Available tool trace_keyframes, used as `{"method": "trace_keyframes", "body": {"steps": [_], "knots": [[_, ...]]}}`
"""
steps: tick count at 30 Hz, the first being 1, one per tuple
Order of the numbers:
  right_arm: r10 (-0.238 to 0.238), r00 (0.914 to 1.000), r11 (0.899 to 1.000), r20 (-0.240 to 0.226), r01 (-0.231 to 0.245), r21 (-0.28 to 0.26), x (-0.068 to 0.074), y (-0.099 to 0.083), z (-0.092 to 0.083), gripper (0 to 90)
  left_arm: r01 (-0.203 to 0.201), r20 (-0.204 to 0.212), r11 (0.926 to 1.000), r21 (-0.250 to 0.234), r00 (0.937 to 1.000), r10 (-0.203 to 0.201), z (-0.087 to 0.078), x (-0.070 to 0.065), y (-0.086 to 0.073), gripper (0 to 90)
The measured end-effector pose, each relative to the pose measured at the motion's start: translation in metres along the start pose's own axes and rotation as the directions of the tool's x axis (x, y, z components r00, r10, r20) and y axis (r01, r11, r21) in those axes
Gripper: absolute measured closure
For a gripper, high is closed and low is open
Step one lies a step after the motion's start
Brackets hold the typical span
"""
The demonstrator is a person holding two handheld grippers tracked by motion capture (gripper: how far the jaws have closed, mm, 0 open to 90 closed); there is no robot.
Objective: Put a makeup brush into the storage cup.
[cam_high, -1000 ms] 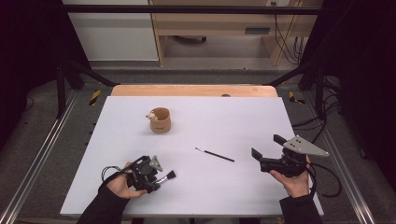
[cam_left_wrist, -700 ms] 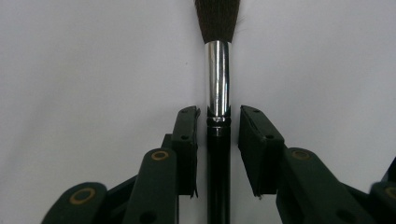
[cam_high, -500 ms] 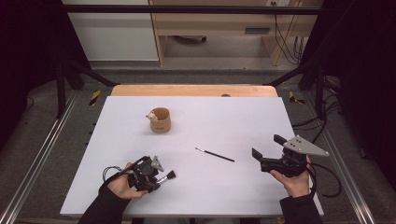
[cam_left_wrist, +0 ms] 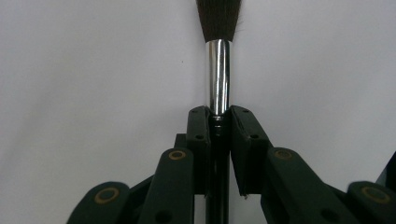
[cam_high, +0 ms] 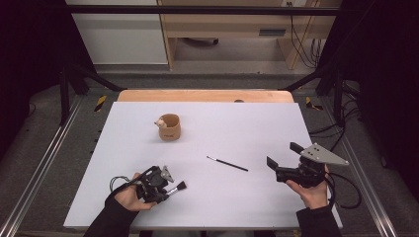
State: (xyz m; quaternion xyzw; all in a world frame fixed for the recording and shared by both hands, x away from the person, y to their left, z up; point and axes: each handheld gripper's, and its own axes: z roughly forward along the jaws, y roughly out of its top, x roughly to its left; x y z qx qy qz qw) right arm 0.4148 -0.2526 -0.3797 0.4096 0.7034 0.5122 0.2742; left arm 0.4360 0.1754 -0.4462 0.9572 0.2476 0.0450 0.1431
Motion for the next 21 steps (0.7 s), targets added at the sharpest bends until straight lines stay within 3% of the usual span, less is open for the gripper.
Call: {"method": "trace_keyframes", "body": {"steps": [10,21], "knots": [[0.001,1.0,1.0,-0.001,-0.001,-0.002,-0.0001,0.0005,-0.0008,6.2,-0.002,-0.003,1.0,-0.006,1.0,0.002,-0.0004,-0.0004,-0.0008,78.0],[0.004,1.0,1.0,-0.004,-0.004,-0.001,-0.0009,0.0006,-0.0013,6.4,-0.03,-0.011,0.9983,-0.049,0.9995,0.03,-0.0071,-0.0012,-0.0032,78.1]]}}
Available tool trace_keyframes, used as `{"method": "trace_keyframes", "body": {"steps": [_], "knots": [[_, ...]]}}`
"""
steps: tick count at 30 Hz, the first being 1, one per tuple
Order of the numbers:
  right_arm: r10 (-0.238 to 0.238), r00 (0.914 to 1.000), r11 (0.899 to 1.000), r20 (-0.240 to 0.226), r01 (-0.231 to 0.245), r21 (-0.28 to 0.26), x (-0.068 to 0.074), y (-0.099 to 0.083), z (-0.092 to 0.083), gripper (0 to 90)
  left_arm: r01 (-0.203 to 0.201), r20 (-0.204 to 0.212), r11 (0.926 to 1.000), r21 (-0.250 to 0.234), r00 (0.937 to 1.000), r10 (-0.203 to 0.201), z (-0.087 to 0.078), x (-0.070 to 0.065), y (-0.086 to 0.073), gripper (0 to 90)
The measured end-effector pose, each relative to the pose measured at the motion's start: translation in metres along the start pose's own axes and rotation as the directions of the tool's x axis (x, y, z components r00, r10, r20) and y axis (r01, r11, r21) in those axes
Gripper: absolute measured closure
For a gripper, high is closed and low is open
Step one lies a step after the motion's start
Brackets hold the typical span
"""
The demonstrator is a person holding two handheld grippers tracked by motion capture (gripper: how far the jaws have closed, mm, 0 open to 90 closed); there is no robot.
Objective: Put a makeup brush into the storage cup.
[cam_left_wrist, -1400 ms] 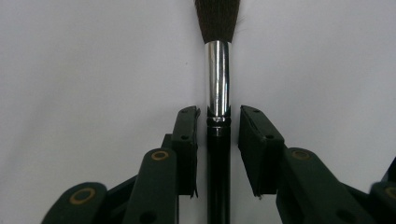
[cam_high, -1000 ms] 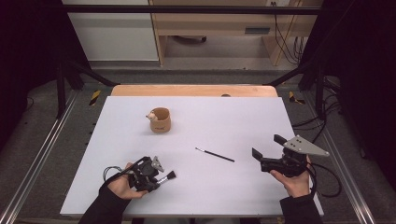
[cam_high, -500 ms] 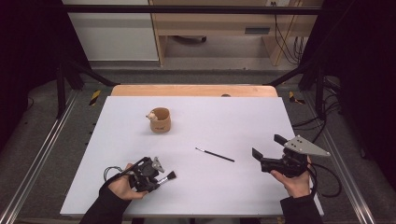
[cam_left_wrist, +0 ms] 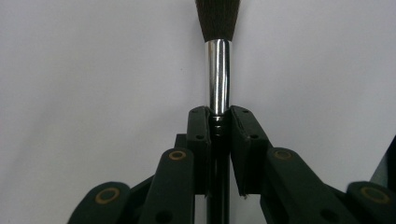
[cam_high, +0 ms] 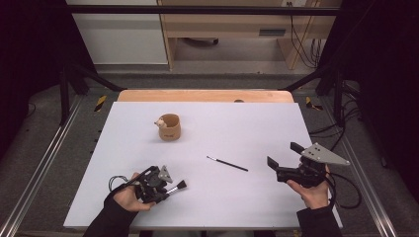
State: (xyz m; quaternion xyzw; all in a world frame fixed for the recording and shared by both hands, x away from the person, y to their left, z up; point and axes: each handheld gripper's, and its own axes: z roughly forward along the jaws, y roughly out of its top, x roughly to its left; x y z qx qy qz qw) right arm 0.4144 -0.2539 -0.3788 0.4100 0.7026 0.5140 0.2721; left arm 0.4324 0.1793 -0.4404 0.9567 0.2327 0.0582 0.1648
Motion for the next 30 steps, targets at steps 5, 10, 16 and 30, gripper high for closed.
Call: {"method": "trace_keyframes", "body": {"steps": [5,10,16,30], "knots": [[-0.002,1.0,1.0,-0.001,0.002,-0.002,0.0,0.0,0.0,6.4,0.002,-0.006,0.999,-0.045,1.0,-0.002,-0.008,0.001,-0.002,78.1],[-0.001,1.0,1.0,-0.001,0.001,-0.001,0.0,0.0,0.0,6.5,0.017,-0.005,0.9976,-0.067,0.9998,-0.017,-0.013,0.001,-0.003,78.1],[-0.003,1.0,1.0,-0.002,0.003,-0.002,0.0,0.0,-0.001,6.6,0.026,-0.012,0.9954,-0.093,0.9996,-0.027,-0.016,0.0,-0.002,78.1],[-0.001,1.0,1.0,0.001,0.001,-0.005,0.0,0.0,-0.001,6.3,0.084,-0.045,0.9633,-0.255,0.9942,-0.098,-0.029,-0.001,-0.001,78.1]]}}
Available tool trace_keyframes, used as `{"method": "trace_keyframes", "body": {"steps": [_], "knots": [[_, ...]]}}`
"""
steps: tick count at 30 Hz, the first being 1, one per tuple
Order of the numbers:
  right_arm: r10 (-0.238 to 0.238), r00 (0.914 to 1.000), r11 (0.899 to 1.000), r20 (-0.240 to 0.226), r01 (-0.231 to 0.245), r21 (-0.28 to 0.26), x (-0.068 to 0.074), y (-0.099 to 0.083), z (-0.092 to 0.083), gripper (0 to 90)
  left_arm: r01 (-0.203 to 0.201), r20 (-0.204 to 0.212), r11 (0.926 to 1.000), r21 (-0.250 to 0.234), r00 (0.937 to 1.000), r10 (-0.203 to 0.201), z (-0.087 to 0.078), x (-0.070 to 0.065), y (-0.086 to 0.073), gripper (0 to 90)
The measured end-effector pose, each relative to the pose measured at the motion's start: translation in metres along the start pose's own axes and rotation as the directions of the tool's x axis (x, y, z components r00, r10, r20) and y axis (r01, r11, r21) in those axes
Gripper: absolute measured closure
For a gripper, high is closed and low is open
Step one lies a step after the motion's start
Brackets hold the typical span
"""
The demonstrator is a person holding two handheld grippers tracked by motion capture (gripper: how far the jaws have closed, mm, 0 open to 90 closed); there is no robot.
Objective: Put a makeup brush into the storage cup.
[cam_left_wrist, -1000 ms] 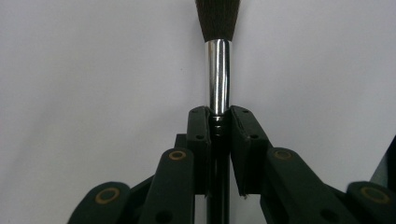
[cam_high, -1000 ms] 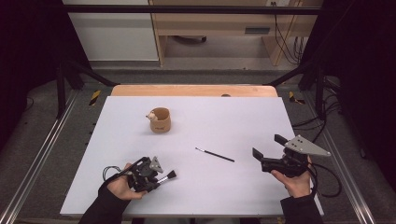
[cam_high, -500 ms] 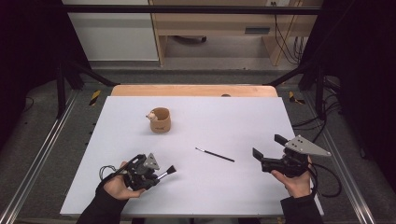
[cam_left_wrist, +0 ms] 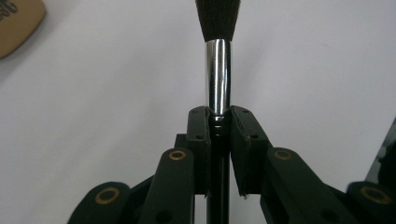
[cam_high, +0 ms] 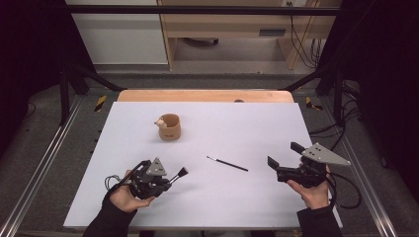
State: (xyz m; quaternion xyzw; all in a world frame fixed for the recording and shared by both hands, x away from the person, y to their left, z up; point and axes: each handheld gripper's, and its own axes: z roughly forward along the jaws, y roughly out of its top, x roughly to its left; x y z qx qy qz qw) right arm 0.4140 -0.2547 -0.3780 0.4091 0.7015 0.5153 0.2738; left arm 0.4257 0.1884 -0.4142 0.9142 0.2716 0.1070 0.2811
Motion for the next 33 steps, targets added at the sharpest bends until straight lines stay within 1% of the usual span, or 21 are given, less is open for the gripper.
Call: {"method": "trace_keyframes", "body": {"steps": [2,3,4,7,9,11,12,14,15,16,17,18,20,21,27,28,29,30,31,32,33], "knots": [[0.002,1.0,1.0,0.002,-0.002,-0.001,-0.001,0.0,0.0,6.4,0.02,-0.001,0.9995,-0.026,0.9998,-0.02,-0.002,0.001,0.0,78.1],[0.002,1.0,1.0,0.002,-0.002,-0.001,-0.001,0.0,0.0,6.4,0.02,-0.001,0.9995,-0.026,0.9998,-0.02,-0.002,0.001,0.0,78.1],[0.001,1.0,1.0,0.002,-0.001,0.001,0.0,0.0,0.0,6.2,0.034,-0.014,0.9982,-0.049,0.9993,-0.035,-0.002,0.002,-0.001,78.1],[-0.002,1.0,1.0,0.003,0.002,0.001,0.0,0.0,0.0,6.2,0.048,-0.024,0.9972,-0.058,0.9985,-0.049,-0.004,0.004,-0.001,78.1],[0.003,1.0,1.0,0.003,-0.003,-0.004,0.0,0.0,0.0,6.2,0.077,-0.03,0.9934,-0.085,0.9964,-0.08,-0.004,0.007,-0.002,78.1],[0.005,1.0,1.0,0.003,-0.005,-0.002,0.0,0.0,-0.001,6.2,0.083,-0.031,0.9927,-0.088,0.9958,-0.086,-0.004,0.007,-0.003,78.1],[0.002,1.0,1.0,0.004,-0.002,-0.002,0.0,0.0,-0.001,6.2,0.087,-0.041,0.9916,-0.096,0.995,-0.091,-0.004,0.007,-0.003,78.1],[0.004,1.0,1.0,0.003,-0.004,-0.002,0.0,0.0,-0.001,6.2,0.104,-0.057,0.9862,-0.129,0.9921,-0.112,-0.006,0.009,-0.003,78.1],[0.004,1.0,1.0,0.003,-0.004,-0.002,0.0,0.0,-0.001,6.2,0.104,-0.057,0.9862,-0.129,0.9921,-0.112,-0.006,0.009,-0.003,78.1],[0.005,1.0,1.0,0.004,-0.005,-0.002,0.0,0.0,0.0,6.2,0.123,-0.057,0.9798,-0.158,0.9894,-0.134,-0.008,0.01,-0.004,78.1],[0.008,1.0,1.0,0.003,-0.008,-0.004,0.0,0.0,0.0,6.2,0.133,-0.058,0.9767,-0.168,0.9877,-0.145,-0.01,0.011,-0.004,78.1],[0.002,1.0,1.0,0.003,-0.002,-0.001,0.0,0.0,0.0,6.2,0.133,-0.058,0.9767,-0.168,0.9877,-0.145,-0.01,0.011,-0.004,78.1],[0.002,1.0,1.0,0.002,-0.002,0.001,0.0,-0.001,0.001,6.2,0.147,-0.065,0.9703,-0.192,0.9846,-0.162,-0.013,0.015,-0.005,78.1],[0.0,1.0,1.0,0.002,0.0,0.002,0.0,-0.001,0.001,6.2,0.147,-0.065,0.9703,-0.192,0.9846,-0.162,-0.013,0.015,-0.005,78.1],[0.003,1.0,1.0,0.002,-0.003,0.006,0.0,-0.001,0.002,6.1,0.182,-0.076,0.9483,-0.26,0.9752,-0.208,-0.018,0.02,-0.006,78.1],[0.004,1.0,1.0,0.003,-0.004,0.004,0.0,-0.001,0.001,6.0,0.192,-0.073,0.938,-0.289,0.9724,-0.221,-0.019,0.022,-0.006,78.1],[0.004,1.0,1.0,0.002,-0.004,0.002,-0.001,-0.001,0.001,6.0,0.195,-0.077,0.9335,-0.301,0.9708,-0.227,-0.02,0.022,-0.005,78.1],[0.002,1.0,1.0,0.001,-0.002,0.003,-0.001,-0.001,0.001,6.0,0.195,-0.077,0.9335,-0.301,0.9708,-0.227,-0.02,0.022,-0.005,78.1],[0.002,1.0,1.0,0.001,-0.002,0.003,-0.001,-0.001,0.001,6.0,0.197,-0.08,0.9289,-0.313,0.9692,-0.233,-0.022,0.023,-0.005,78.1],[0.002,1.0,1.0,0.003,-0.002,0.003,-0.001,-0.001,0.001,6.0,0.205,-0.079,0.9218,-0.329,0.9667,-0.243,-0.023,0.023,-0.005,78.1],[0.003,1.0,1.0,0.002,-0.003,0.002,-0.001,-0.002,0.001,6.0,0.206,-0.083,0.9123,-0.354,0.9646,-0.25,-0.027,0.025,-0.005,78.1]]}}
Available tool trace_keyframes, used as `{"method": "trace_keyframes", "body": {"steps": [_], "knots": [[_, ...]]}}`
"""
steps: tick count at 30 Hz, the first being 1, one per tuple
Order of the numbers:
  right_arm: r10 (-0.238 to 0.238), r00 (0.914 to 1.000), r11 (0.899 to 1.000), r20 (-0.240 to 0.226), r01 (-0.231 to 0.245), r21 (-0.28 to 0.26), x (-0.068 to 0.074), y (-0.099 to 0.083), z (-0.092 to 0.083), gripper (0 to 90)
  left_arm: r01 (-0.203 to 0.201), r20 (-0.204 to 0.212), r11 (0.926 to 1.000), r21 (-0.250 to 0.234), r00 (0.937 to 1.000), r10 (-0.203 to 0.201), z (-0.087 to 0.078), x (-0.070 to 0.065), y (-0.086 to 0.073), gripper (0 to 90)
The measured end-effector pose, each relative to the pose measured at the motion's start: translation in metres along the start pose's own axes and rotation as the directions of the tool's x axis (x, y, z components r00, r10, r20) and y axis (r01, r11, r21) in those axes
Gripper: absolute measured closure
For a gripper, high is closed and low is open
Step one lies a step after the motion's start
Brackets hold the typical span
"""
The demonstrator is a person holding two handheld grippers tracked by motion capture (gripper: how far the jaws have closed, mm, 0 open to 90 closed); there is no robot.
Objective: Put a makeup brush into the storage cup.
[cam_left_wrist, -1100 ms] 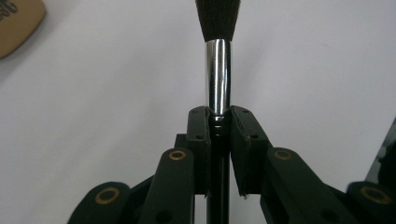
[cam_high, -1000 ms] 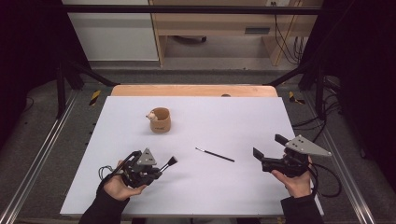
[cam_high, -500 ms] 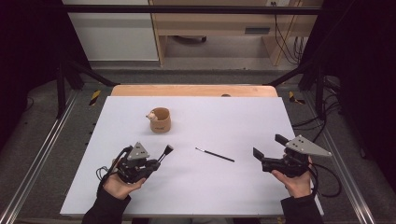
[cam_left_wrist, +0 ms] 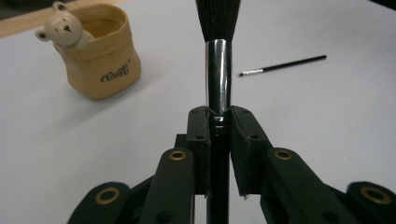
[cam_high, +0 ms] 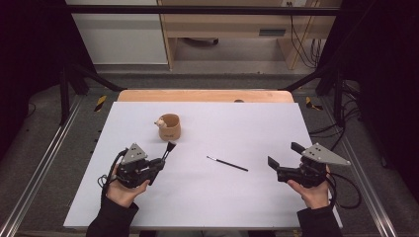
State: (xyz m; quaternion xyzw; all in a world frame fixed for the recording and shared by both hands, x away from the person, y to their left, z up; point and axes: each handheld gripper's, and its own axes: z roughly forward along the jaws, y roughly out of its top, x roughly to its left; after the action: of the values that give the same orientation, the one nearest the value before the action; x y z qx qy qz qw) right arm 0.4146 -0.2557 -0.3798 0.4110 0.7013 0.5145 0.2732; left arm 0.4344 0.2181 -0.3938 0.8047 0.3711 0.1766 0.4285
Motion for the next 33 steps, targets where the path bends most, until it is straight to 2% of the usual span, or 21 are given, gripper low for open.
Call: {"method": "trace_keyframes", "body": {"steps": [1,3,5,6,8,12,22,27,33], "knots": [[-0.001,1.0,1.0,0.001,0.001,0.001,0.0,0.0,0.0,6.0,0.007,0.002,0.9998,-0.02,1.0,-0.007,-0.002,0.001,0.001,78.1],[-0.001,1.0,1.0,0.003,0.001,0.002,0.001,0.0,0.001,6.0,0.014,0.002,0.9995,-0.029,0.9999,-0.014,-0.003,0.002,0.002,78.1],[-0.001,1.0,1.0,0.002,0.001,0.004,0.001,0.0,0.001,6.0,0.033,-0.01,0.9971,-0.069,0.9994,-0.034,-0.006,0.006,0.006,78.1],[-0.001,1.0,1.0,0.002,0.001,0.004,0.001,0.0,0.001,6.0,0.033,-0.01,0.9971,-0.069,0.9994,-0.034,-0.006,0.006,0.006,78.0],[-0.002,1.0,1.0,0.002,0.002,0.002,0.0,-0.001,0.001,6.0,0.049,-0.024,0.9929,-0.108,0.9984,-0.052,-0.01,0.008,0.01,78.1],[0.002,1.0,1.0,0.003,-0.002,0.004,-0.001,-0.001,0.0,6.0,0.065,-0.032,0.9873,-0.145,0.997,-0.07,-0.012,0.009,0.017,78.1],[0.001,1.0,1.0,0.003,-0.001,0.004,-0.001,-0.001,0.001,6.0,0.076,-0.043,0.9773,-0.198,0.9954,-0.086,-0.015,0.011,0.03,78.1],[-0.001,1.0,1.0,0.004,0.001,0.01,0.0,-0.001,0.002,6.0,0.082,-0.046,0.9707,-0.226,0.9944,-0.095,-0.014,0.016,0.037,78.1],[-0.006,1.0,1.0,0.001,0.006,0.011,0.002,-0.001,0.003,5.9,0.087,-0.053,0.9661,-0.243,0.9933,-0.103,-0.016,0.021,0.042,78.0]]}}
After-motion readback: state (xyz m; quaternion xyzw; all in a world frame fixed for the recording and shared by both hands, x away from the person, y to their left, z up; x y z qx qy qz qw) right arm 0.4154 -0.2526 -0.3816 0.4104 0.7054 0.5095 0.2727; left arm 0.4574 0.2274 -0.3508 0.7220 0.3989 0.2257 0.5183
